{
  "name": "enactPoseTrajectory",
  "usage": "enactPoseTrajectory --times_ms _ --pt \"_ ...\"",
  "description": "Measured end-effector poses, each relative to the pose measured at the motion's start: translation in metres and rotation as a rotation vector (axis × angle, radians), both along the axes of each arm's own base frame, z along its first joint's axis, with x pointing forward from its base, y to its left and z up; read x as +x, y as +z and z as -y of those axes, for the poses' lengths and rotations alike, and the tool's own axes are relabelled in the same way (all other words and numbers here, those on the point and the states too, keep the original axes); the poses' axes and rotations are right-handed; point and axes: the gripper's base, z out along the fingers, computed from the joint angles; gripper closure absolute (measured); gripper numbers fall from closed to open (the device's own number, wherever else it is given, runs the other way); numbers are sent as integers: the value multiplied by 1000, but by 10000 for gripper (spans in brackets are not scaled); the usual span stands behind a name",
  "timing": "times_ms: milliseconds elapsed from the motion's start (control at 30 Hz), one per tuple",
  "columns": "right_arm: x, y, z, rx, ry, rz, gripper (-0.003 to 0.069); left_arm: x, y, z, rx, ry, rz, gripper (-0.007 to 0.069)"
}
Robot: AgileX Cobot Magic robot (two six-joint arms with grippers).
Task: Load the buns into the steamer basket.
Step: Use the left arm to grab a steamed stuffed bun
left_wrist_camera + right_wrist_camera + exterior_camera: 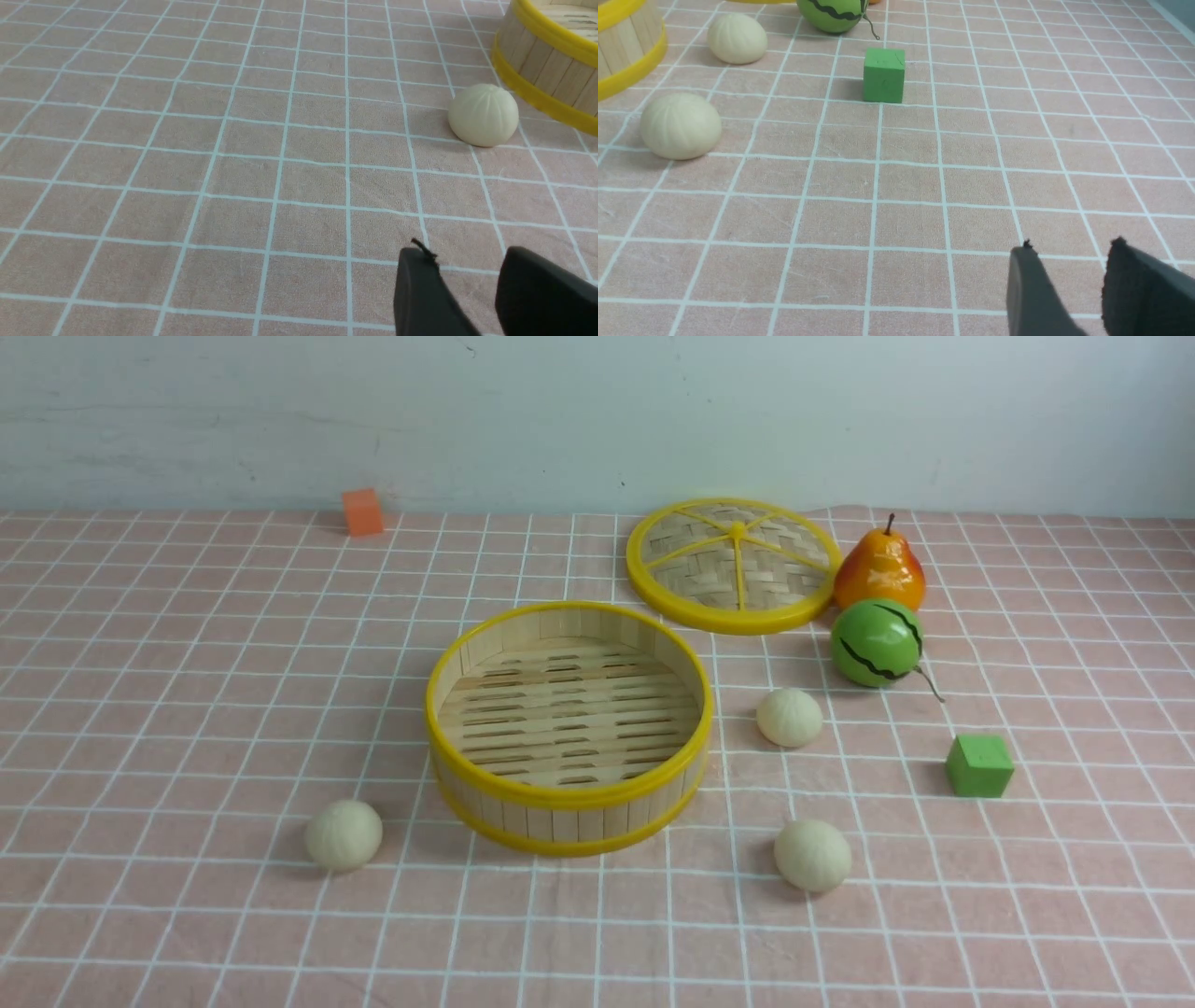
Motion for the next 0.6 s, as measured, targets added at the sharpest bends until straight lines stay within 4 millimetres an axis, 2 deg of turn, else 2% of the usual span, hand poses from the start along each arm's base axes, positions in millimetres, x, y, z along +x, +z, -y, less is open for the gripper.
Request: enactPoseTrajectory --times_ms 400,567,600 --pt "0 0 2 -60 -5 -5 419 2 9 1 4 -13 104 387" --pt "3 8 3 -79 -10 111 419 4 24 3 16 -36 272 387" --pt "4 22 3 -94 -15 268 419 4 33 4 38 -54 375 387"
